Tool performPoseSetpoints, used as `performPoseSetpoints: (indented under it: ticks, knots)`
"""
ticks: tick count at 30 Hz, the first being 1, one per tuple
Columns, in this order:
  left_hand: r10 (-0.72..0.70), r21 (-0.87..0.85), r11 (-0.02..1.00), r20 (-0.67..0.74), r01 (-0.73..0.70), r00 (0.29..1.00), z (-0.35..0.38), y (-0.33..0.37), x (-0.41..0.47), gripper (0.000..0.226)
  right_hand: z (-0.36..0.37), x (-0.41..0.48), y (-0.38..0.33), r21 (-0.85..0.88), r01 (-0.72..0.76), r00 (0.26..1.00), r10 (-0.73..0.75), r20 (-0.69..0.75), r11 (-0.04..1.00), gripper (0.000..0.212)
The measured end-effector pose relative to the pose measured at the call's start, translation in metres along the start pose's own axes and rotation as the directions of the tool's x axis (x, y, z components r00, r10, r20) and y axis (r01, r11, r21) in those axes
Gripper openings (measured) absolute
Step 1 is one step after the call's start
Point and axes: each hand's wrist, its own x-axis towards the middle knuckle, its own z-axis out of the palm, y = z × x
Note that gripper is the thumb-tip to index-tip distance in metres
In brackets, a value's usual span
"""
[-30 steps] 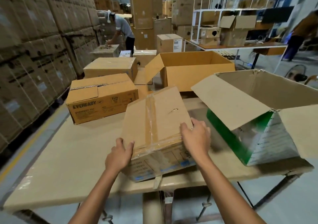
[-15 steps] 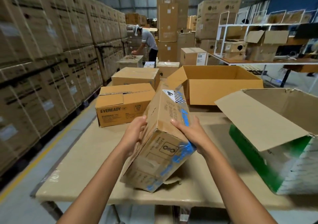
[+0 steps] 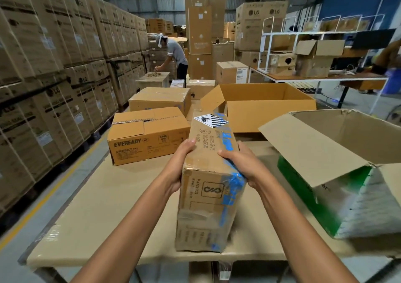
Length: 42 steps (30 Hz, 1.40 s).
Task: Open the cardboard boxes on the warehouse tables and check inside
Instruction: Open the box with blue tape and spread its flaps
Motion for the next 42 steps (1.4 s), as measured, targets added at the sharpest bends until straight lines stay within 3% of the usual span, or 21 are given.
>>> performPoseSetpoints:
  ticks: [4,8,12,14,17,18,20,22,25,27,31,34,39,42]
  knots:
    - [-0.011,-0.217,0.976,-0.041,0.002,0.999,0.004,-0.017,0.001,0.038,-0.004,0.002,-0.008,-0.204,-0.005,0.997,-0.01,-0.072,0.979,0.04]
    - [0.04,-0.258,0.965,-0.034,-0.048,0.999,0.001,-0.023,0.004,0.04,0.001,-0.008,-0.011,-0.322,0.068,0.987,-0.11,-0.115,0.944,0.033]
    - [0.027,-0.331,0.943,-0.051,-0.042,0.998,-0.01,-0.023,0.002,0.039,0.003,-0.005,-0.01,-0.341,0.087,0.984,-0.135,-0.12,0.936,0.06]
    - [-0.02,-0.372,0.928,-0.081,-0.012,0.996,-0.018,-0.029,0.001,0.038,0.003,0.0,-0.01,-0.472,0.126,0.97,-0.207,-0.124,0.872,0.056]
    - [-0.053,-0.403,0.915,-0.158,-0.016,0.986,-0.035,-0.04,0.0,0.038,0.008,0.005,0.001,-0.724,0.244,0.917,-0.397,-0.045,0.645,0.045]
    - [-0.069,-0.399,0.917,-0.184,-0.01,0.981,-0.043,-0.042,-0.001,0.038,0.01,0.008,0.012,-0.751,0.287,0.899,-0.439,-0.004,0.595,0.046]
    - [-0.114,-0.371,0.928,-0.214,0.028,0.97,-0.057,-0.041,-0.003,0.039,0.014,0.011,0.034,-0.713,0.362,0.88,-0.473,0.049,0.6,0.048]
    - [-0.186,-0.337,0.937,-0.256,0.093,0.949,-0.074,-0.04,-0.007,0.037,0.018,0.017,0.053,-0.688,0.371,0.894,-0.44,0.083,0.623,0.057]
    - [-0.239,-0.255,0.953,-0.3,0.164,0.924,-0.112,-0.033,-0.006,0.047,0.023,0.033,0.076,-0.722,0.269,0.954,-0.279,0.109,0.638,0.074]
    - [-0.245,-0.097,0.969,-0.311,0.226,0.918,-0.143,-0.033,-0.001,0.053,0.03,0.042,0.09,-0.766,0.222,0.97,-0.22,0.108,0.603,0.079]
    - [-0.25,0.174,0.927,-0.37,0.332,0.895,-0.148,-0.034,-0.014,0.031,0.051,0.053,0.106,-0.861,0.193,0.974,-0.194,0.113,0.47,0.071]
    - [-0.264,0.139,0.931,-0.381,0.338,0.886,-0.146,-0.047,-0.023,0.036,0.065,0.056,0.109,-0.899,0.184,0.973,-0.2,0.111,0.398,0.073]
    - [-0.257,-0.018,0.966,-0.229,0.26,0.939,-0.15,-0.067,-0.011,0.036,0.067,0.058,0.124,-0.961,0.147,0.983,-0.141,0.116,0.235,0.082]
    - [-0.217,0.097,0.966,-0.202,0.24,0.955,-0.133,-0.076,-0.003,0.028,0.061,0.057,0.13,-0.976,0.143,0.982,-0.143,0.12,0.162,0.081]
